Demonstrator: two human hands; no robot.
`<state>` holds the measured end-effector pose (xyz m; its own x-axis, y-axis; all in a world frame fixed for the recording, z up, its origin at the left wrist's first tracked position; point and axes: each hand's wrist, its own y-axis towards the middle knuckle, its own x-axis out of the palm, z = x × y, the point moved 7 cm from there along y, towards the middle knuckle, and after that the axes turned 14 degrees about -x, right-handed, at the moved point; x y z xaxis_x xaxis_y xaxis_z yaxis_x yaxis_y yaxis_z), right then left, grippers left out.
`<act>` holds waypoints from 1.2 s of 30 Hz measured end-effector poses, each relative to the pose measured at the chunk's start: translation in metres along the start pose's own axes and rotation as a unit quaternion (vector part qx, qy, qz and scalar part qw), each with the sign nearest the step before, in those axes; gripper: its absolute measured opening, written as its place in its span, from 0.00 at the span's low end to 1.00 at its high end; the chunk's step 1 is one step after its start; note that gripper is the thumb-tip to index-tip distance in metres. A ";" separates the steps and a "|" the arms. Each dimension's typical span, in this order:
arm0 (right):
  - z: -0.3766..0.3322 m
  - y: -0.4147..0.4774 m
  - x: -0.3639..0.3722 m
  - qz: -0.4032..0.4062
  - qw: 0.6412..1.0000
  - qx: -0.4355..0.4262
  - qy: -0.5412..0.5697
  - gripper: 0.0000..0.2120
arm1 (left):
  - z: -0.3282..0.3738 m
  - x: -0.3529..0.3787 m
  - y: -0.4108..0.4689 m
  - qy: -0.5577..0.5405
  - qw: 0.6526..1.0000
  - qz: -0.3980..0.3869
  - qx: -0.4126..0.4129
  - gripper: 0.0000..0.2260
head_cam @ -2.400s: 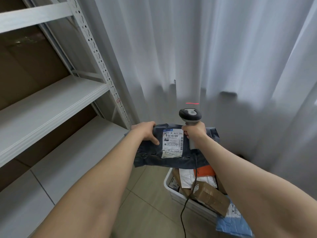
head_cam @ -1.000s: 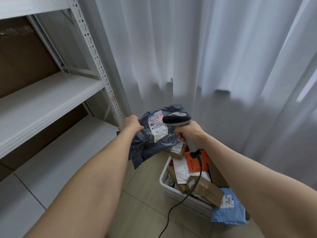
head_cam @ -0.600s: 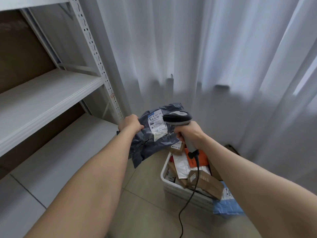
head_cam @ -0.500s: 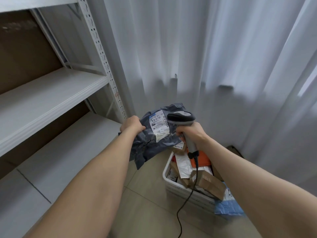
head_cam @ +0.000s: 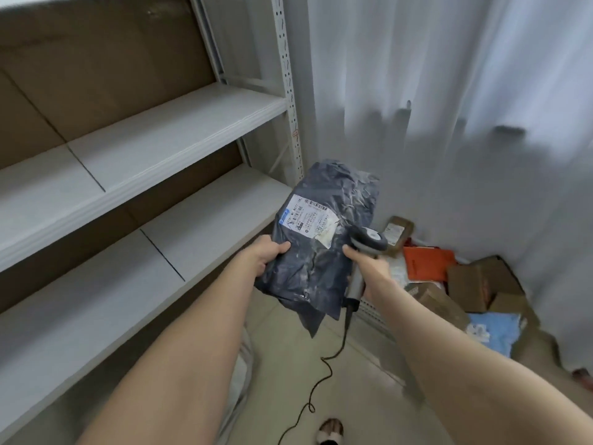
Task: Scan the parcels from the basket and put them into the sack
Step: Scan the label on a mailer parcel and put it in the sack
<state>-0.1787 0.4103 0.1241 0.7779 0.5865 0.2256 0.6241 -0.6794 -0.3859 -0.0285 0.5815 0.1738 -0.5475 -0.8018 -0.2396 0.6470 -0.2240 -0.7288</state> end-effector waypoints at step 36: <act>0.464 -0.124 0.373 -0.207 0.956 0.210 0.007 0.16 | -0.494 -0.399 0.162 -0.347 0.886 0.094 -0.294 0.07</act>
<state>0.0003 0.9178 -0.1590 0.4731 0.7584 0.4483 0.7972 -0.1518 -0.5843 0.0333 1.1389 -0.1656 0.1304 -0.9874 -0.0898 0.1922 0.1140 -0.9747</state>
